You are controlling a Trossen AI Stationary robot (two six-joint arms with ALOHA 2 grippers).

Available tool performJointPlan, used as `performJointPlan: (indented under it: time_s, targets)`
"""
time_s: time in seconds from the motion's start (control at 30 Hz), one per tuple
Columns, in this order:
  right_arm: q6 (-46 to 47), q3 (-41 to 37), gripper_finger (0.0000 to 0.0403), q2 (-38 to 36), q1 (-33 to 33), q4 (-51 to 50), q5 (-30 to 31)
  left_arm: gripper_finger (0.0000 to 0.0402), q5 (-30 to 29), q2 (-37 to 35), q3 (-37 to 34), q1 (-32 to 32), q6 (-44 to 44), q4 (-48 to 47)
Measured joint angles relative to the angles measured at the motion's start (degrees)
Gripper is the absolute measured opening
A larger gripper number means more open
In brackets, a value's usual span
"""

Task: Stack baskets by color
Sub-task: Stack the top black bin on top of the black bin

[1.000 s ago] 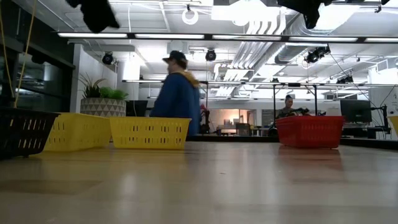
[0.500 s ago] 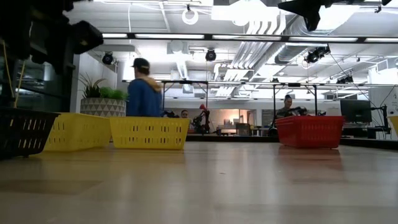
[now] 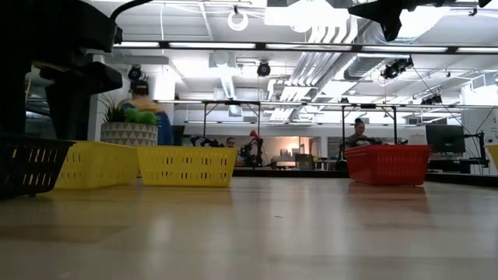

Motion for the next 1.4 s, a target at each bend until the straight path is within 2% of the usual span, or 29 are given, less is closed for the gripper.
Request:
performJointPlan:
  time_s: [0.2,0.5,0.63,1.0,1.23,1.4]
  targets:
    - [0.00,0.00,0.0185,0.00,-0.02,-1.07,2.69,0.0202,0.01,0.12,-1.99,0.04,0.00,1.24]
    - [0.00,0.00,0.0185,0.00,-0.02,-0.98,2.74,0.0194,-3.02,0.22,-3.76,0.57,-2.57,2.37]
    - [-0.01,0.00,0.0185,-0.02,-0.02,-0.98,2.75,0.0156,-3.00,0.22,-4.51,0.57,-2.57,3.18]
    - [0.00,0.00,0.0185,-0.01,-0.02,-0.98,2.74,0.0013,-3.39,0.22,-5.09,0.57,-2.61,4.66]
    - [0.20,0.00,0.0185,-0.01,-0.02,-0.96,2.74,0.0005,-2.46,0.22,-5.08,1.72,-2.57,6.39]
    - [0.20,0.00,0.0185,-0.02,-0.02,-0.96,2.74,0.0003,1.04,-0.11,-3.07,4.23,-2.57,6.08]
